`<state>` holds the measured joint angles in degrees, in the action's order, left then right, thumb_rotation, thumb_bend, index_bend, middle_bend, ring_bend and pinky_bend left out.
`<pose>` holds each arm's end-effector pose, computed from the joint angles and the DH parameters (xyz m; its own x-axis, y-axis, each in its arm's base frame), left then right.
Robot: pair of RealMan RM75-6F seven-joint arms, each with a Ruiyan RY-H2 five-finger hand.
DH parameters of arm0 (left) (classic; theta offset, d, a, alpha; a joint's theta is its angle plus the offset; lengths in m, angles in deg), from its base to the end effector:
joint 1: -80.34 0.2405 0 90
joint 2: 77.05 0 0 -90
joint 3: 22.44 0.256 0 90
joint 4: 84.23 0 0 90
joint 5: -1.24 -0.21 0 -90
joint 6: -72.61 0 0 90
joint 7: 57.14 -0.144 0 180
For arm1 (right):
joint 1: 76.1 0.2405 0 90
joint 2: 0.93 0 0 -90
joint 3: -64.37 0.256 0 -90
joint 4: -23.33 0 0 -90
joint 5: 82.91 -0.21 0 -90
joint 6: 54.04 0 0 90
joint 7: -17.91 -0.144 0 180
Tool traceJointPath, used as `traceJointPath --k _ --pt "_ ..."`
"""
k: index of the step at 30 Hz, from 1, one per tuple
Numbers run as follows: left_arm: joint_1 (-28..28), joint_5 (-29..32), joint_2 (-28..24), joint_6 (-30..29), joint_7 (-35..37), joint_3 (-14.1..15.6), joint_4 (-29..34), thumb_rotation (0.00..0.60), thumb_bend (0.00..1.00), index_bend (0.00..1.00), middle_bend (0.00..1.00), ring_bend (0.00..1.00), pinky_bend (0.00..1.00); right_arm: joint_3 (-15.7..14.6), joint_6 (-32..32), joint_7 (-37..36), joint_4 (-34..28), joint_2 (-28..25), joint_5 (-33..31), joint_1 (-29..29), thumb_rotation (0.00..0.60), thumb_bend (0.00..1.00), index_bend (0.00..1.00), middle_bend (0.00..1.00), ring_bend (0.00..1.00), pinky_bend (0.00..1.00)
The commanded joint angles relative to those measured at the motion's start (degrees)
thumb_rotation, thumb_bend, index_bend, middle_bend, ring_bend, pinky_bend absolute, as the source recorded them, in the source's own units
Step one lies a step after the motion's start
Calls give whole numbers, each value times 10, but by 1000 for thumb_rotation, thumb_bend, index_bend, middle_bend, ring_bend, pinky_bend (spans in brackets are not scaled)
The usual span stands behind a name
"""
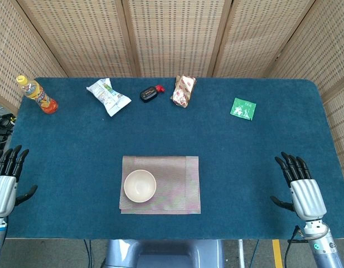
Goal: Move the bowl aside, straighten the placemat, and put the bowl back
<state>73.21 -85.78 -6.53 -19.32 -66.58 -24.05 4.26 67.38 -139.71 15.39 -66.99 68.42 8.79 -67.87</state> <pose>-0.2994 0.1880 0.1409 0.4969 -0.1148 0.8602 0.8624 -0.0453 -0.5042 -0.2842 -0.1976 0.1295 0.3082 0.0200 0.9511 -0.9373 -0.1647 0.3072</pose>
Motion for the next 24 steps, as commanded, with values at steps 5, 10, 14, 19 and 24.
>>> traceJointPath --k 5,10,14,19,24 --pt "-1 -1 -1 12 5 0 0 600 191 13 0 0 0 -2 -4 -3 -3 -2 5 -1 600 54 11 0 0 0" --pt "-4 -4 2 20 2 0 0 600 190 13 0 0 0 -2 -6 -7 -3 -3 7 -1 600 55 11 0 0 0" --pt "-9 -5 4 32 2 1 1 600 191 21 0 0 0 0 -3 -11 -3 -5 3 1 600 54 11 0 0 0" --pt "-23 -11 5 56 -8 0 8 600 191 40 0 0 0 0 -5 -18 -4 -8 4 0 600 54 12 0 0 0" --pt "-49 -28 10 92 -40 2 23 600 192 72 0 0 0 0 -6 -23 -5 -10 4 -1 600 54 11 0 0 0"
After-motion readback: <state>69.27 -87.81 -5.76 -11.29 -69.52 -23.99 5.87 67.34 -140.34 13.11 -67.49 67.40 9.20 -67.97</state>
